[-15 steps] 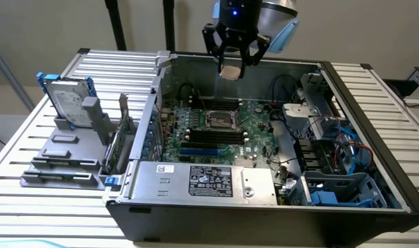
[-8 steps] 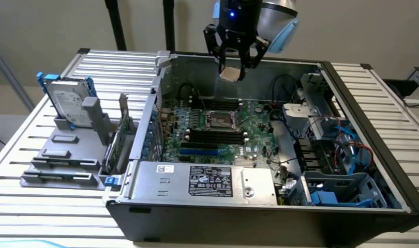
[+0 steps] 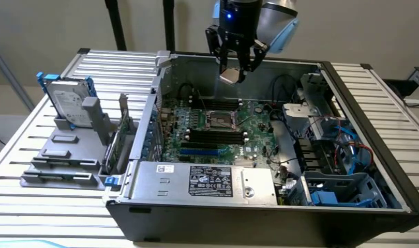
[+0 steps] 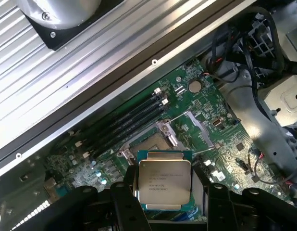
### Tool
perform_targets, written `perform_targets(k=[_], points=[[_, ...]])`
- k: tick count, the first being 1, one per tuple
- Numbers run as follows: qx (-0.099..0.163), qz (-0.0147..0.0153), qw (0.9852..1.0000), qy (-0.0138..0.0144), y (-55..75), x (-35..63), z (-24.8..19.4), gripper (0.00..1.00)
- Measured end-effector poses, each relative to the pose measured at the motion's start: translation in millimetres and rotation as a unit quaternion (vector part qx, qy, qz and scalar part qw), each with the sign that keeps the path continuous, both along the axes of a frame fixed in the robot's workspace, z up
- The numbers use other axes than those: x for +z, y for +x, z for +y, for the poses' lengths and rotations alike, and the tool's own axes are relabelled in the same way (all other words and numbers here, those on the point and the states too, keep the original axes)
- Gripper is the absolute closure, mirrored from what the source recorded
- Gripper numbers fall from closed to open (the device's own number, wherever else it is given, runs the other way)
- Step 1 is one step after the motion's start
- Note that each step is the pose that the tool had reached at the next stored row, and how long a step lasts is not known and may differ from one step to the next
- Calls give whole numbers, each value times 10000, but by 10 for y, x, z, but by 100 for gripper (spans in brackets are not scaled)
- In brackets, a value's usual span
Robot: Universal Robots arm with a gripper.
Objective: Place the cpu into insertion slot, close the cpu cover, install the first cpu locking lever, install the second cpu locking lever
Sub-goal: 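Place the cpu into insertion slot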
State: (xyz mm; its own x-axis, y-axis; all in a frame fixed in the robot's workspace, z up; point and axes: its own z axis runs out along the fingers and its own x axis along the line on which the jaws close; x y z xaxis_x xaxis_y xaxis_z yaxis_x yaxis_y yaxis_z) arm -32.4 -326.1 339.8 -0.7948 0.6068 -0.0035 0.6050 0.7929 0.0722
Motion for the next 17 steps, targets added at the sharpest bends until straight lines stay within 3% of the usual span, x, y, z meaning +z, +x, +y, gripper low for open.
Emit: perform_targets(k=[5,9,13,17], points=[[-452,0,9990,0,0,-25,0,45],[-816,0,9967,0,0,-45,0,45],[-1174,0,9931,0,0,-67,0,45],[-1541,0,9881,0,0,-92,0,45]])
